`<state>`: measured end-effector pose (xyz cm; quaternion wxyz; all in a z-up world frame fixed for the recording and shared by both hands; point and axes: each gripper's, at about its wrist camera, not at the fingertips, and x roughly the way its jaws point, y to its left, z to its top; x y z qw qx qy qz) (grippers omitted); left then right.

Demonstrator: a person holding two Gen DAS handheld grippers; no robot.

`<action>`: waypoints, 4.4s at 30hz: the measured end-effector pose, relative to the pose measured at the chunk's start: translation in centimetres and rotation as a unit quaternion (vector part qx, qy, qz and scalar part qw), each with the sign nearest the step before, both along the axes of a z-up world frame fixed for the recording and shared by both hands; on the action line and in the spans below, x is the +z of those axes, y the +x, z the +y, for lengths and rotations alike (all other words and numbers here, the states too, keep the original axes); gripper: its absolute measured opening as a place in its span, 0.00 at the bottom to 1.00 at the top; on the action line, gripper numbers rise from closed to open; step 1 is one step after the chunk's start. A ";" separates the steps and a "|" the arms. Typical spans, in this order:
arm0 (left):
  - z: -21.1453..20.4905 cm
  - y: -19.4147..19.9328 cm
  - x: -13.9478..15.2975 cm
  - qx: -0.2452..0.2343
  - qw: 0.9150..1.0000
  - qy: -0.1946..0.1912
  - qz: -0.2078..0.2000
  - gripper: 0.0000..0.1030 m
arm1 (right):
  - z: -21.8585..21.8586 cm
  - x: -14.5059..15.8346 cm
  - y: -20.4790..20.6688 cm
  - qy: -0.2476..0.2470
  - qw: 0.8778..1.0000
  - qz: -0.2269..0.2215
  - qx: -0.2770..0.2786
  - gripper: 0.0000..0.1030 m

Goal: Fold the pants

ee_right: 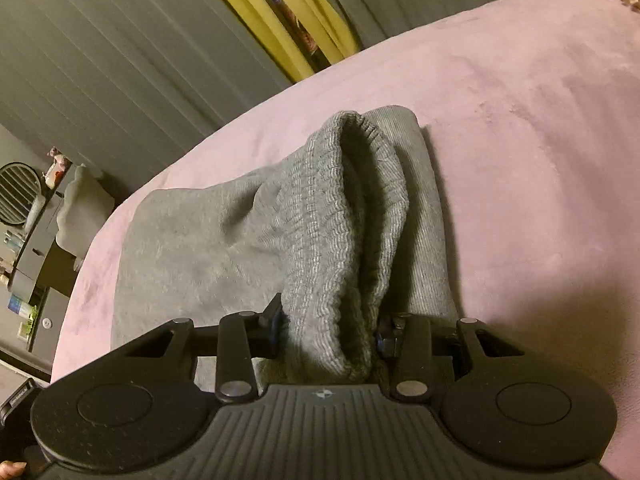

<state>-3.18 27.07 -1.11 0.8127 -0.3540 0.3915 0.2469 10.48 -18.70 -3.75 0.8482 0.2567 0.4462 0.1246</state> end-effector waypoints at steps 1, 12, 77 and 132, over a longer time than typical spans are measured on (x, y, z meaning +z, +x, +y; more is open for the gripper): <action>0.3 -0.2 -0.3 0.008 1.000 -0.001 0.005 0.95 | 0.2 0.1 -0.1 -0.006 1.000 -0.002 0.007 0.42; 3.4 -5.7 -1.2 0.146 0.989 -0.010 0.016 0.96 | -0.3 -0.4 -0.9 -0.014 0.999 -0.026 0.013 0.43; -12.9 16.2 -0.4 -0.397 0.917 -0.041 -0.006 0.97 | -5.1 -2.8 -0.2 0.039 0.998 -0.024 0.043 0.96; -19.8 12.0 1.1 -0.357 0.930 0.075 -0.055 0.78 | -11.8 1.4 -2.5 0.126 0.981 -0.014 -0.150 0.62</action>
